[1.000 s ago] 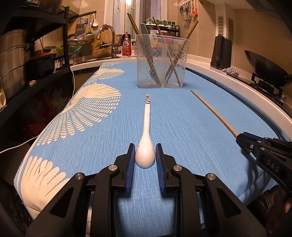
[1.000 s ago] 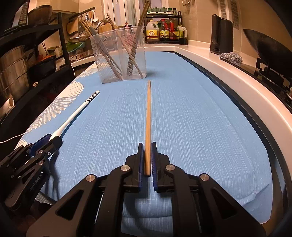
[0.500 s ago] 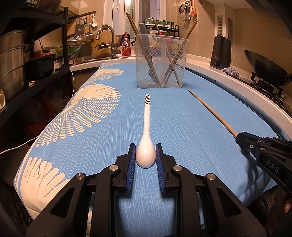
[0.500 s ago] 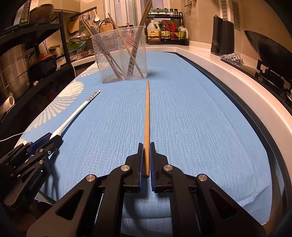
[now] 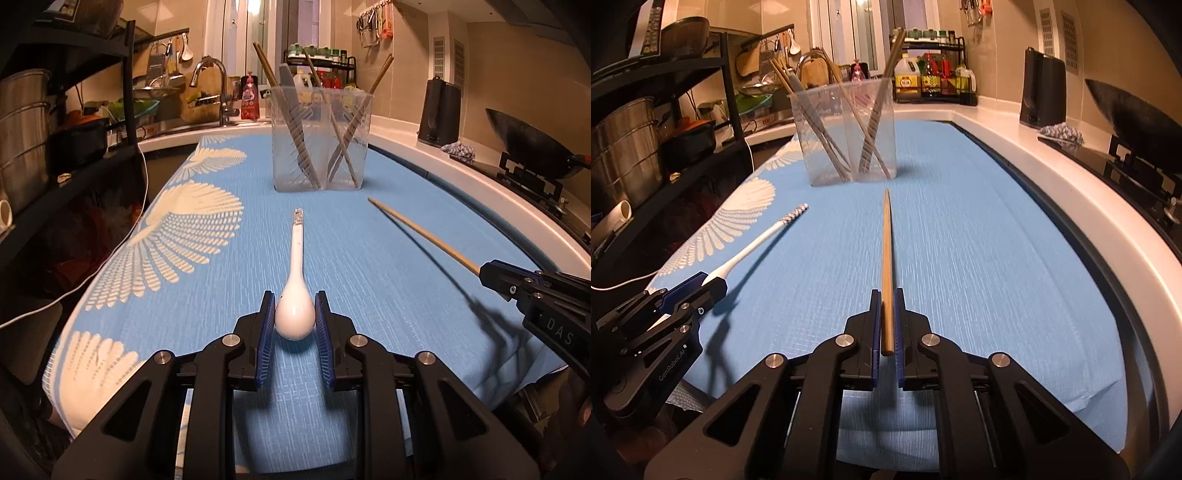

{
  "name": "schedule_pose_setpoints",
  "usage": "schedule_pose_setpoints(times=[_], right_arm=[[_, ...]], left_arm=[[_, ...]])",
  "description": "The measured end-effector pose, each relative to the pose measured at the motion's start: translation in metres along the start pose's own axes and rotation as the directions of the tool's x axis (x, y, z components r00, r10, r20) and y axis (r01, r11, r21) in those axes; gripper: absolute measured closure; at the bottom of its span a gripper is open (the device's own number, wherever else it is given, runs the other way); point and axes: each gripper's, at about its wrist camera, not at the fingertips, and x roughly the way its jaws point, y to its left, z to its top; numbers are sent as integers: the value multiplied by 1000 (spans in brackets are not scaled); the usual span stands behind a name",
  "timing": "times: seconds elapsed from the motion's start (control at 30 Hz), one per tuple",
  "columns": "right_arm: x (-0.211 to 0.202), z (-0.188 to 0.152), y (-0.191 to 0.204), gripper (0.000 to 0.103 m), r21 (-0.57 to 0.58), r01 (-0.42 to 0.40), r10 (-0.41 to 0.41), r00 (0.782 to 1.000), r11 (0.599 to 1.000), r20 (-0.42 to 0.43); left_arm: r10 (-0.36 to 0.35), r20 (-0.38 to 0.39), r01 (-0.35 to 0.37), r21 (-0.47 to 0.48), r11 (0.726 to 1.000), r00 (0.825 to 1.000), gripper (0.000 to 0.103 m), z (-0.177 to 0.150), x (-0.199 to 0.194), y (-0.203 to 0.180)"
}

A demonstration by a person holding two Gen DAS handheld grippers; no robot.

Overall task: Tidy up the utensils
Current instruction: 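Lift the spoon and chopstick and carry them over the clear container with both tools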

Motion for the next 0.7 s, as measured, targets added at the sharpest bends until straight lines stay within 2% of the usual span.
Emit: schedule_pose_setpoints(times=[0.13, 0.37, 0.7], right_arm=[[-22, 11, 2, 96, -9, -9, 10, 999, 1000, 51], [-57, 45, 2, 97, -26, -18, 22, 988, 999, 151], [-65, 94, 2, 97, -39, -34, 41, 976, 999, 213]], left_arm=[[-15, 53, 15, 8, 1000, 998, 81, 12, -18, 3], [-38, 162, 34, 29, 999, 986, 81, 40, -40, 7], [-38, 234, 28, 49, 998, 971, 81, 87, -43, 9]])
